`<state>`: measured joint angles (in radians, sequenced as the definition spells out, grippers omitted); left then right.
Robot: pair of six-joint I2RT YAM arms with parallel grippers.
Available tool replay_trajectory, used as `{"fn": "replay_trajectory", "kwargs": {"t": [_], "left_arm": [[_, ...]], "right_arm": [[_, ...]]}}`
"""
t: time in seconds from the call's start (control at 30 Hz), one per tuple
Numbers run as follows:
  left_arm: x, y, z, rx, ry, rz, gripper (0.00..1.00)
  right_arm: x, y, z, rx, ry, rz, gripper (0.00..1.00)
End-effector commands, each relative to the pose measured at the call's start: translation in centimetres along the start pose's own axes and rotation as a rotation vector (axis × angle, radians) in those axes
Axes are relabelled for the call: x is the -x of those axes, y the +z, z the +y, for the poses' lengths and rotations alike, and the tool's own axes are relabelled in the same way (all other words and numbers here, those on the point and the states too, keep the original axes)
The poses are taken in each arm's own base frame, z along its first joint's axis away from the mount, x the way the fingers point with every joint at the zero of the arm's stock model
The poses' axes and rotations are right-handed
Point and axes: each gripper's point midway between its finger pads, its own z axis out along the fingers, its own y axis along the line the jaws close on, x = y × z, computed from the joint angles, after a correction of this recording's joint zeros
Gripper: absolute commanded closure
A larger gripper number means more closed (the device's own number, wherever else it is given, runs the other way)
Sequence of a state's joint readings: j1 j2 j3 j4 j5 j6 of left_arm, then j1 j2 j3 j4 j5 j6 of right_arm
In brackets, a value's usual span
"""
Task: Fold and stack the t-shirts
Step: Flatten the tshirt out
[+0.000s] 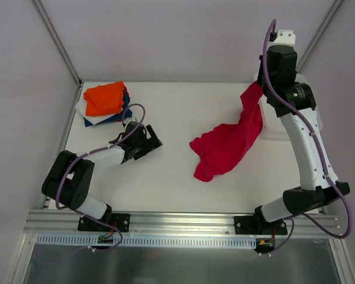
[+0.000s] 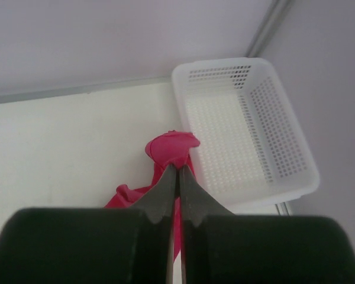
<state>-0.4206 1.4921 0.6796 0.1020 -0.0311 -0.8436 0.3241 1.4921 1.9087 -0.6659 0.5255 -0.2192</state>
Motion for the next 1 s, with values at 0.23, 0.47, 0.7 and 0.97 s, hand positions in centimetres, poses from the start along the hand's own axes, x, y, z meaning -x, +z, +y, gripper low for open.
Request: {"fn": "replay_trajectory", "kwargs": {"t": [0.23,0.47,0.7,0.97], "left_arm": [[-6.3,1.1,-5.3,-0.143,0.134,0.206,0.10],[-11.8,0.9,-7.7,-0.180,0.197,0.315,0.19],[-17.3,1.2,-8.0,-0.181,0.221,0.420,0.26],[-20.8,0.7,-7.2,-0.166,0.226,0.472,0.34]], "right_arm": [[2.4,-3.3,-5.8,-0.149,0.059,-0.095,1.00],[2.1,-3.0,-5.4,-0.131,0.069,-0.086,1.00],[1.8,-2.7,-5.1,-0.116,0.072,-0.078,1.00],[1.7,-2.6,-5.1,-0.111,0.075,-0.074,1.00]]}}
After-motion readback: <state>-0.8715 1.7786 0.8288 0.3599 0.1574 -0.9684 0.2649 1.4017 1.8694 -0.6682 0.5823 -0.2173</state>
